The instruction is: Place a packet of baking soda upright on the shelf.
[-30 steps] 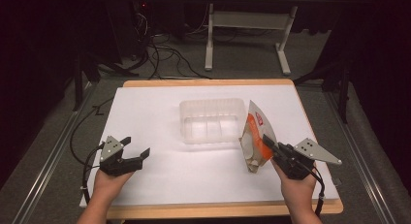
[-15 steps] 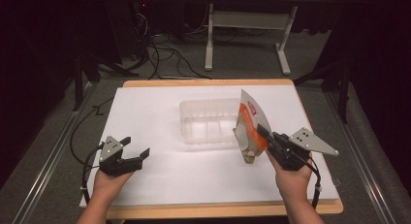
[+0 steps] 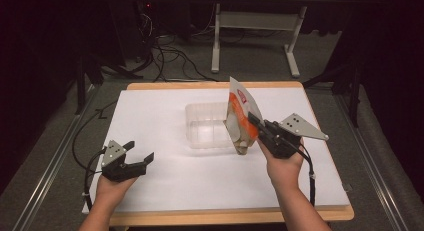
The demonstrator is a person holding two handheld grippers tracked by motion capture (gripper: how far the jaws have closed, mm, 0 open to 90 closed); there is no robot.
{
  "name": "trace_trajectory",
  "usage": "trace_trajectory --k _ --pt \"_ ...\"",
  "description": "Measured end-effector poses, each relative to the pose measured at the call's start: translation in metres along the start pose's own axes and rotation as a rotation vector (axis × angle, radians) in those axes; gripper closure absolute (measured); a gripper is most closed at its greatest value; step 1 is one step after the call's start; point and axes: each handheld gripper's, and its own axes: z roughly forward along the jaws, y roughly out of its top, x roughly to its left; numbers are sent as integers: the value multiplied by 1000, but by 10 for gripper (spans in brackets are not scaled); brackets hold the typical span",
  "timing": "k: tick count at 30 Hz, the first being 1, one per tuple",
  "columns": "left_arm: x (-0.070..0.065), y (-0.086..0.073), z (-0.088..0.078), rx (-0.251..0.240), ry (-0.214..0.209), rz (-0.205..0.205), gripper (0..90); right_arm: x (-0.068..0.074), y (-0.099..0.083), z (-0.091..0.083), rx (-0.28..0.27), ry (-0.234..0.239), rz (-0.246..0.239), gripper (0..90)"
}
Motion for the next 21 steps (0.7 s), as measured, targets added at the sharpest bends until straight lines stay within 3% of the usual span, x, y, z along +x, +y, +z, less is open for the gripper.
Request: trace_trajectory --k 21 --pt "1 0 -1 -5 -10 -11 172 -11 1 71 22 -13 7 900"
